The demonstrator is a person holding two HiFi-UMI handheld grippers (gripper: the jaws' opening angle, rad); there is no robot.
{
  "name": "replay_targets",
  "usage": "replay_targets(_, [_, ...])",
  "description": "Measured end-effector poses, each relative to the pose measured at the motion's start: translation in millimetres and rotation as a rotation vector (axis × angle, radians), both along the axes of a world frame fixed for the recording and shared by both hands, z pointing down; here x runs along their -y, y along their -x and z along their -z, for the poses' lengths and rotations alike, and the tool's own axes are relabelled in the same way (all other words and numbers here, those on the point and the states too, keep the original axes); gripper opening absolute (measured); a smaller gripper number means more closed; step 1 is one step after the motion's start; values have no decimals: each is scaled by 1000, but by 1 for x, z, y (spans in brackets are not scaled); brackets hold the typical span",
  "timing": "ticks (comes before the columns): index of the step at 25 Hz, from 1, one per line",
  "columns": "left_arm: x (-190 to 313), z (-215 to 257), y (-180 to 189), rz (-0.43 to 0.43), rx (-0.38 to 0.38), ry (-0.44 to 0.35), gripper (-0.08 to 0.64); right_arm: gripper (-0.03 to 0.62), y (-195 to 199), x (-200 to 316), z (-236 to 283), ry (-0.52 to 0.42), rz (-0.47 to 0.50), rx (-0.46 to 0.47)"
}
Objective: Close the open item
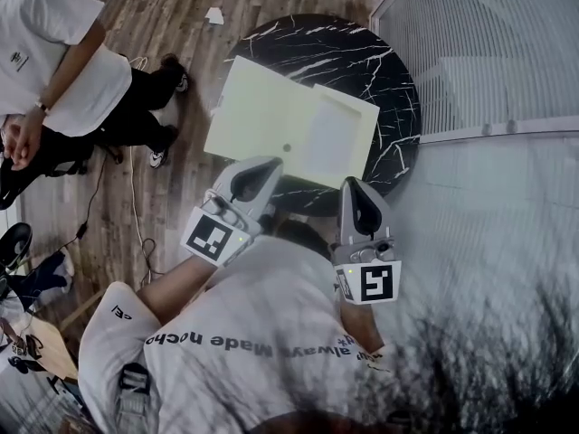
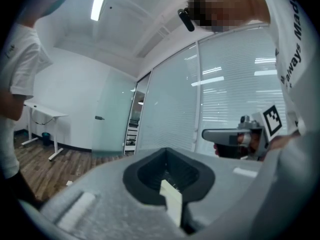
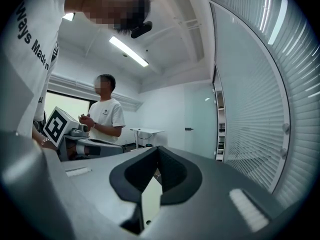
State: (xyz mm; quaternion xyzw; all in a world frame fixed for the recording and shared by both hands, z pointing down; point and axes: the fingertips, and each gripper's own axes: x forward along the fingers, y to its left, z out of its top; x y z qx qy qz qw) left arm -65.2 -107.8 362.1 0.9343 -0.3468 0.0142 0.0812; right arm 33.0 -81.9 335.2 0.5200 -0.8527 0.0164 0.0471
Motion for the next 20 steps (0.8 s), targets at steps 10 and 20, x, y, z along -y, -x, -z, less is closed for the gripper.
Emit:
replay_targets(10, [19,-29,-20,68,-83,146,5,0,-40,6,4,-8,3,12])
replay_targets(20, [24,-136,23,210,-114,369,50,0,-43,13,-9,18,43,26])
